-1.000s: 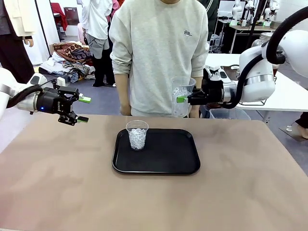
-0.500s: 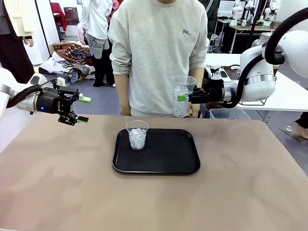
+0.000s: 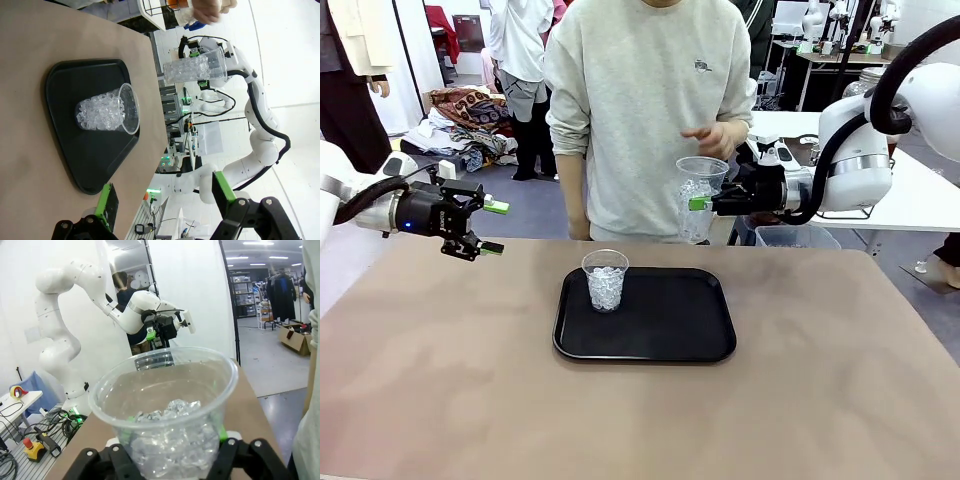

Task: Pour the drink into the iced cup.
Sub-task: Open the gripper to release the iced cup you were holding.

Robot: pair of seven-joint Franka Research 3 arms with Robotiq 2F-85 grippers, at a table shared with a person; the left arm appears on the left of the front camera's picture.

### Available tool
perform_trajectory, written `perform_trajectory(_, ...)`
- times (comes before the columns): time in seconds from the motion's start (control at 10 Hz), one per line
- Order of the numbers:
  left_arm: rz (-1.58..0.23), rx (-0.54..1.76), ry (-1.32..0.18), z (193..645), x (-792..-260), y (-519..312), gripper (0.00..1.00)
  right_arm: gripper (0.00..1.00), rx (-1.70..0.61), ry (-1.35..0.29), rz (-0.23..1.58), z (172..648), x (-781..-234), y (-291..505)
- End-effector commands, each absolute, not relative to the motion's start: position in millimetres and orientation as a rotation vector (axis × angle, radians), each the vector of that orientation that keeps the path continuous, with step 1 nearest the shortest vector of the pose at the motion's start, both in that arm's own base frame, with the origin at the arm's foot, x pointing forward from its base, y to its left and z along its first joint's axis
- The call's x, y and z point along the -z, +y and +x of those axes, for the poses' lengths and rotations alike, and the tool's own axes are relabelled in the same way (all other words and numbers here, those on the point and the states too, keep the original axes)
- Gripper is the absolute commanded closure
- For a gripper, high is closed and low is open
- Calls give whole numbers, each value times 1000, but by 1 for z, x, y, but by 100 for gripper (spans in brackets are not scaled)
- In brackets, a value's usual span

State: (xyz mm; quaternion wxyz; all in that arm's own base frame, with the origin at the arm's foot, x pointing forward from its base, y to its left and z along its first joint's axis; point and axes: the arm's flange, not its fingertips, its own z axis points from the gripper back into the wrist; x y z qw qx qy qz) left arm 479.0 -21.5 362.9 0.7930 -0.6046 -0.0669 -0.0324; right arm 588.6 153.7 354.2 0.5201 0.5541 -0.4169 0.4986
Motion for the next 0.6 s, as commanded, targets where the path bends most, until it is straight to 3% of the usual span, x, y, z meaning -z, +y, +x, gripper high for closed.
perform_trajectory(0.0,-1311,73,-161,478,-363,-22,0,28,-1208,-1008,1318,586,-357,156)
perform_trajectory(0.5,-1311,73,-161,478,-363,-22,0,28,-1208,-1008,1318,586,-357,156)
